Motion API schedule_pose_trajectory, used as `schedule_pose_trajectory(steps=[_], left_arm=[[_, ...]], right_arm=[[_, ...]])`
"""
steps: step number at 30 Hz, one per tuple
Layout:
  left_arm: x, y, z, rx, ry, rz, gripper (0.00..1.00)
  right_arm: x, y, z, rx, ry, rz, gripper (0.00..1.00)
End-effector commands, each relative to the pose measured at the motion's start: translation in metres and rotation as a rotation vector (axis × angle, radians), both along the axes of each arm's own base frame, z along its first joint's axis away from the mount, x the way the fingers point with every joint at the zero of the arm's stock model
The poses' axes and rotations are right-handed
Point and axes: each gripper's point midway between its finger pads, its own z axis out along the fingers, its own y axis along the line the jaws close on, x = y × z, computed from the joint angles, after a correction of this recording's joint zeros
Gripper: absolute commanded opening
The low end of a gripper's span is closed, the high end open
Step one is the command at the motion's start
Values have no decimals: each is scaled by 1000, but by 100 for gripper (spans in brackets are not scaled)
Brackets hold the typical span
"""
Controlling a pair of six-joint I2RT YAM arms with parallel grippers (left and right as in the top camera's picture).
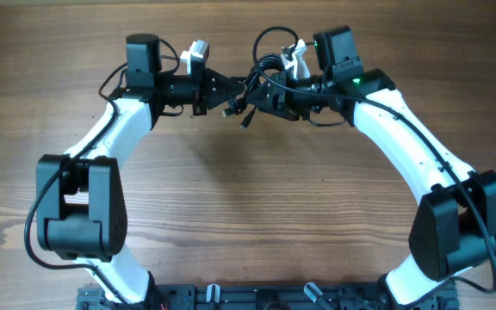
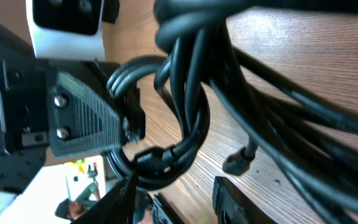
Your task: Untangle cables
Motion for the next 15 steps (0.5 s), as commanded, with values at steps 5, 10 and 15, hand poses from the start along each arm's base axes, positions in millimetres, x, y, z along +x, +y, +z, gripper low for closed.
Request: schedule_pose_trajectory(steps=[5,10,15], left_arm=[[-6,1,11,-44,-30,-49,4],[-6,1,11,-46,-30,-52,4],[-6,0,11,-46,-30,-52,4]], right_arm=[[12,3,-19,-6,102,-89,34],[16,11,-36,-8,128,-87,32],[28,17,-26,36,108,-119,33]])
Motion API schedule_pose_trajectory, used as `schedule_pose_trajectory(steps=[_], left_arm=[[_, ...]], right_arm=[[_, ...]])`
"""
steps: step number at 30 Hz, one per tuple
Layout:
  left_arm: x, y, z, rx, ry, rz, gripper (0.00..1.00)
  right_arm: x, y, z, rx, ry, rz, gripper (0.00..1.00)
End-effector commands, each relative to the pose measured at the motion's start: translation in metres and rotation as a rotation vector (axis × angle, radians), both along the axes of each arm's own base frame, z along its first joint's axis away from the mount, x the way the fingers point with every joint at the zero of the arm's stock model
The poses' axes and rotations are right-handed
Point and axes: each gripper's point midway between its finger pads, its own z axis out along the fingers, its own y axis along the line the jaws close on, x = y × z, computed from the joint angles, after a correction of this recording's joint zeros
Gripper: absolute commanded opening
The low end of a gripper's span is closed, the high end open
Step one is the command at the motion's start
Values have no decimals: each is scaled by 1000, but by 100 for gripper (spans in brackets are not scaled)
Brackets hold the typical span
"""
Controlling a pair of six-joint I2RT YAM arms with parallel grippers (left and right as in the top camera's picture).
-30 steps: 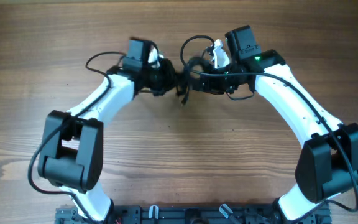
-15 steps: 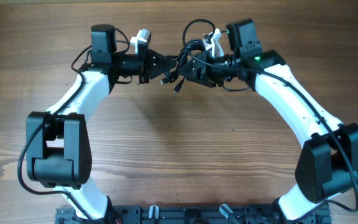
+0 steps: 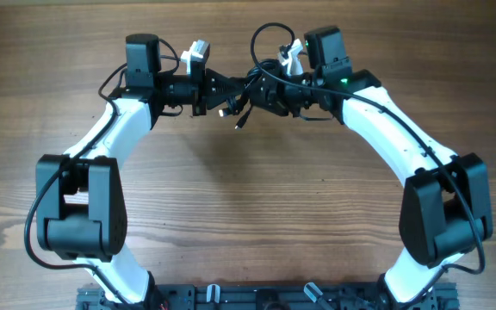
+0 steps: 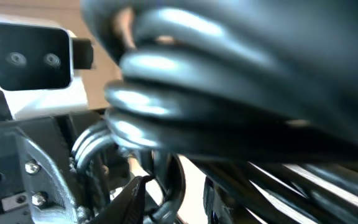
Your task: Untangle cables
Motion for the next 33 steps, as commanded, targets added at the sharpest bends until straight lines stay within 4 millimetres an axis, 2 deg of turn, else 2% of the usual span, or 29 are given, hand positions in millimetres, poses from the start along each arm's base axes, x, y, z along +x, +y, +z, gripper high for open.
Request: schedule_pose_trajectory(steps=[1,4,6,7,9,15,20,21,23,26,29,31,33], left_arm=[[-4,1,9,-34,-28,-39,4],[-4,1,9,-34,-28,-38,4],[-4,1,9,-34,-19,-37,4],[-4,1,9,-35,-10,-36,4],[-4,1,9,-35,-10,-36,4],[-1,2,7,-21,-15,-17,4],[12,19,3,5,-54,45,4],[12,21,-3,23,-35,61,4],[11,24,-19,79,4,91,4],[5,30,-46,190,79,132,4],[-10,33,-69,299,104,119,4],[-21,23,-80,341,100,74,4],[-31,5,-91,347,122,22,4]], right_arm=[[1,6,-7,3,30,-15,33],[-6,19,-9,-7,37,0,32],[-10,24,-10,-14,37,9,21],[-10,23,-11,-15,40,8,12],[-11,22,-11,-18,45,7,5],[-13,16,-13,-31,-5,63,4],[-15,-6,4,60,-77,164,4],[-15,-14,14,103,-93,180,5],[-10,-28,20,103,-109,158,4],[3,-54,18,26,-109,63,5],[0,-67,12,-71,-124,38,4],[-4,-71,1,-133,-105,34,4],[-5,-79,-9,-200,-90,15,4]])
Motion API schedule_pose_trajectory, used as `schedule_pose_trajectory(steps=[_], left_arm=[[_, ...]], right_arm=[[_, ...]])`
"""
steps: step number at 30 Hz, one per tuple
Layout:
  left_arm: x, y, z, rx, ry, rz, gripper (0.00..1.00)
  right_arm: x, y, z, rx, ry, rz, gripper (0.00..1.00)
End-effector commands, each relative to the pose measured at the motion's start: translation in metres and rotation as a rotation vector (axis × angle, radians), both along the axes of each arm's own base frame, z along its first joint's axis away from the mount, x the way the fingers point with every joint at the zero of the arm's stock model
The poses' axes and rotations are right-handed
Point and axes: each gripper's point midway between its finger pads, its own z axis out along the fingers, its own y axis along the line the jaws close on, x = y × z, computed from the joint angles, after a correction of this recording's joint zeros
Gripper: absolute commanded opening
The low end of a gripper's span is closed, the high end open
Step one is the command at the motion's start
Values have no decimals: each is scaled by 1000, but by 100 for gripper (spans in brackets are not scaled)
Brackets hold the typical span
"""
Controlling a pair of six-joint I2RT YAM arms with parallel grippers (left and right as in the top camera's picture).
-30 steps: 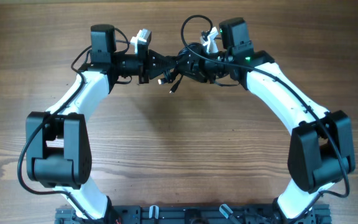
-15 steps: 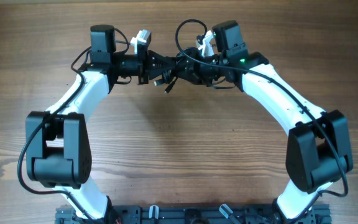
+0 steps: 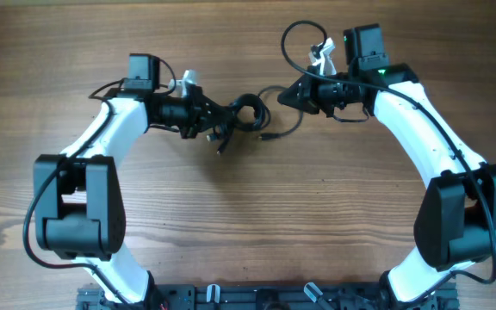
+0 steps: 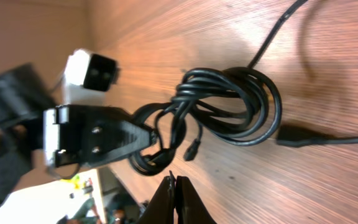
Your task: Untangle cables
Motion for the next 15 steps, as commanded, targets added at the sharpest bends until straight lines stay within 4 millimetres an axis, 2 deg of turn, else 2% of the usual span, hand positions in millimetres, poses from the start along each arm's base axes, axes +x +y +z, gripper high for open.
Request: schedule_pose_trajectory(steps=[1,3,5,6,8,9,12,15], left_arm=[[-16,-31,-22,24,-27,-121,4],[-24,-44,-46,44,19,-157,4],[-24,-39,-73,154,46,-143,4],[-23,-28,-88,252,56,-119,28],[-17,-13,-96,333,54,-80,63],[-13,-5,-94,344,54,-61,73],[-4,42,-85,519,94,33,72],[-11,68,-68,685,125,103,66]], right_arm=[[2,-15,-8,-135,-54,-21,5],[-1,-21,-15,-181,-48,-20,4],[-4,-24,-19,-207,-48,-11,5],[-5,-25,-20,-213,-42,-12,4],[-5,-26,-21,-220,-38,-14,5],[-5,-26,-21,-221,-39,-14,5],[-5,-26,-21,-225,-44,-10,5],[-4,-27,-22,-234,-53,-6,6]])
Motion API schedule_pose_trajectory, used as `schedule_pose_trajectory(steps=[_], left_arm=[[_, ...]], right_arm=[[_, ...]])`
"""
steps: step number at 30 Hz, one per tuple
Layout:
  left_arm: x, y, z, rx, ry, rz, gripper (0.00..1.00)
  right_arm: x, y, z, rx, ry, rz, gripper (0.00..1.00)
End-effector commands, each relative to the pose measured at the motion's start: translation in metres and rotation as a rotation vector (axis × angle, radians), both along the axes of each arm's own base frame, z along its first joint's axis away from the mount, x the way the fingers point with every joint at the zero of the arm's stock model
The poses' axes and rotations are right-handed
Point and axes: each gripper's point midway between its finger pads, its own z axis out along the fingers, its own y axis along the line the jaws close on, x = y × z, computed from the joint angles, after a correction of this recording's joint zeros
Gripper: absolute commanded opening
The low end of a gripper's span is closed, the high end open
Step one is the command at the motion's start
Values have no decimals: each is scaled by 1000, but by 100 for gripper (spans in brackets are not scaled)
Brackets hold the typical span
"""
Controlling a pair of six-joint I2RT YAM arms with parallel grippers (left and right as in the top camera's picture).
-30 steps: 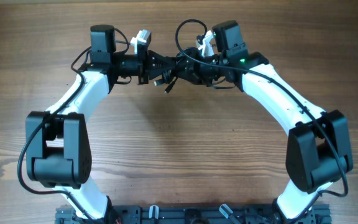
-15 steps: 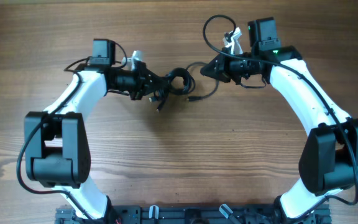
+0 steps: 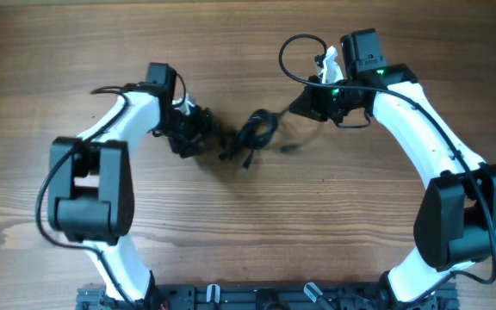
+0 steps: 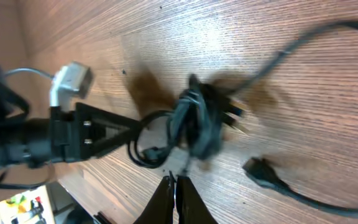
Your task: Untangle cables
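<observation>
The tangled black cable bundle [image 3: 254, 133] lies on the wooden table [image 3: 248, 224] between the arms; it is blurred in the right wrist view [image 4: 196, 121]. My left gripper [image 3: 205, 138] is at its left side, shut on a loop of the bundle [image 4: 146, 151]. To the bundle's right, my right gripper [image 3: 303, 105] has its fingers [image 4: 166, 198] pressed together on a thin strand running to the bundle. A loose plug end [image 4: 263, 172] lies to the right of the bundle, and another cable [image 4: 303, 43] trails off to the upper right.
The arms' own wires arch above the right wrist [image 3: 295, 52]. The arm mounts and a black rail [image 3: 248, 297] sit at the table's front edge. Bare wood surrounds the bundle.
My left gripper has turned and moved right and toward the front with the bundle, which now lies more compact and further right. The right gripper has stayed almost where it was, still shut.
Both grippers were close together on the bundle at the back of the table, then pressed even closer. Later the right gripper stood apart to the right with a strand, the bundle staying at the left gripper. Now the bundle is nearer mid-table.
</observation>
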Motion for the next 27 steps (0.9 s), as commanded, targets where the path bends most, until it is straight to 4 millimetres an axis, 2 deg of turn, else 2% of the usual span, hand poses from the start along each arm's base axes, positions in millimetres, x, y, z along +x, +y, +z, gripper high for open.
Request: schedule_pose_trajectory(steps=[1,6,11,14,18,20,27], left_arm=[[6,24,26,198,-67,53,60],[-6,-9,38,191,-68,23,57],[-24,-18,64,266,-82,63,52],[-28,-26,70,299,-106,73,52],[-32,-41,67,327,-128,49,52],[-33,-42,60,367,-127,51,52],[-33,-35,39,442,-108,42,42]], right_arm=[[1,-2,8,-20,-46,11,6],[0,-4,6,-35,-44,11,8],[-1,-8,3,-55,-33,4,9],[-1,-8,3,-56,-32,5,9],[-3,-7,2,-62,-33,15,10],[-4,-6,2,-64,-37,24,10],[-7,-5,1,-67,-30,33,10]])
